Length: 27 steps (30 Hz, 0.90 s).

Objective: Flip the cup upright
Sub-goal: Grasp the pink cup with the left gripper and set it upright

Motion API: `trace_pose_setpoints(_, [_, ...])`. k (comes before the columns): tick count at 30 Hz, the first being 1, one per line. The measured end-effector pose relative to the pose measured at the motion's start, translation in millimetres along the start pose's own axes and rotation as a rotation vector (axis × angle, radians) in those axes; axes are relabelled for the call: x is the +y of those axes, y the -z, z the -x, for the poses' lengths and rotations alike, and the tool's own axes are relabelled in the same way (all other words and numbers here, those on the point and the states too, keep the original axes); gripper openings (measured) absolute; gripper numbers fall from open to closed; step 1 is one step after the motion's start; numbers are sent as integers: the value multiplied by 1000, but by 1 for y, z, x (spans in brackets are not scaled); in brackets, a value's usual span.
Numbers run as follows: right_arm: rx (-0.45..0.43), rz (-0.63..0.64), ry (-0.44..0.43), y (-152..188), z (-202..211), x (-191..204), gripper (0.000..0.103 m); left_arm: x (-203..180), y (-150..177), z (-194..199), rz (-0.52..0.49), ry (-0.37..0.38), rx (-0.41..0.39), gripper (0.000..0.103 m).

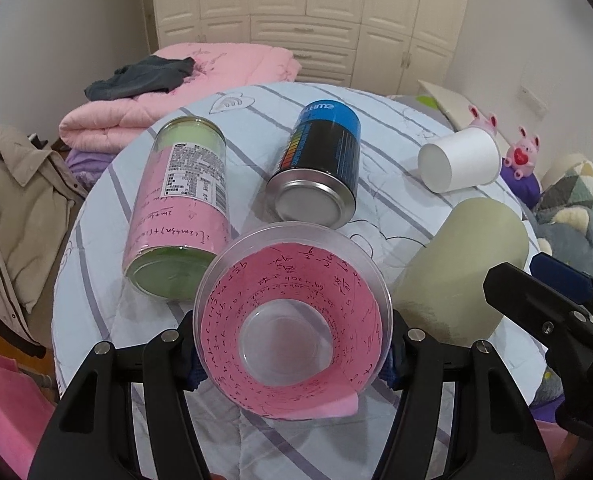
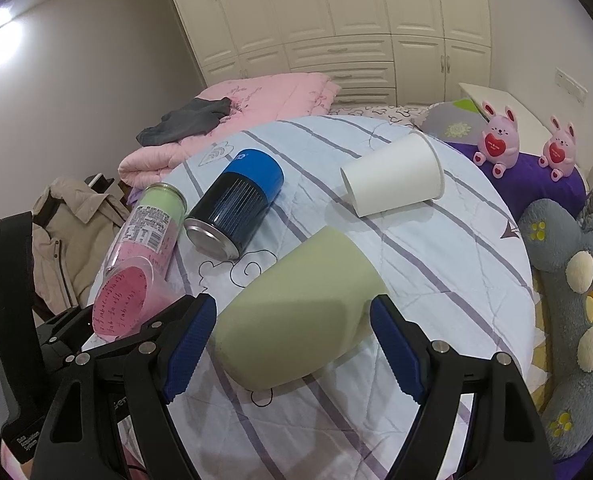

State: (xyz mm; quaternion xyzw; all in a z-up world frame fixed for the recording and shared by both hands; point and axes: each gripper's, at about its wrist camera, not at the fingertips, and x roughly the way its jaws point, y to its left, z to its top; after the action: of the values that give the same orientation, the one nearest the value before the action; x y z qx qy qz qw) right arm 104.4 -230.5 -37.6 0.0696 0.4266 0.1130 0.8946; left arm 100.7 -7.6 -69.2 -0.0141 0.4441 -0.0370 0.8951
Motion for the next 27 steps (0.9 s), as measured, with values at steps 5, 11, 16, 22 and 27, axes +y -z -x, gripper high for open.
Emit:
trace_pose_setpoints(5, [3, 9, 3, 0, -2, 3, 81, 2, 2, 0, 3, 3, 1, 64])
trace_pose_setpoints(11, [3, 11, -1, 0, -2, 5, 81, -1, 3, 0, -12, -4, -4, 65])
trace_pose_setpoints(16, [4, 16, -1, 0, -1, 6, 81, 0, 3, 4, -14, -19, -14, 72])
trace_pose_setpoints(22, [7, 23, 1, 1, -2, 8, 81, 3, 3, 8, -3, -33, -22, 83])
trace_pose_setpoints(27, [5, 38, -3, 3, 0, 11, 81, 3, 4, 9, -5, -39, -15, 88])
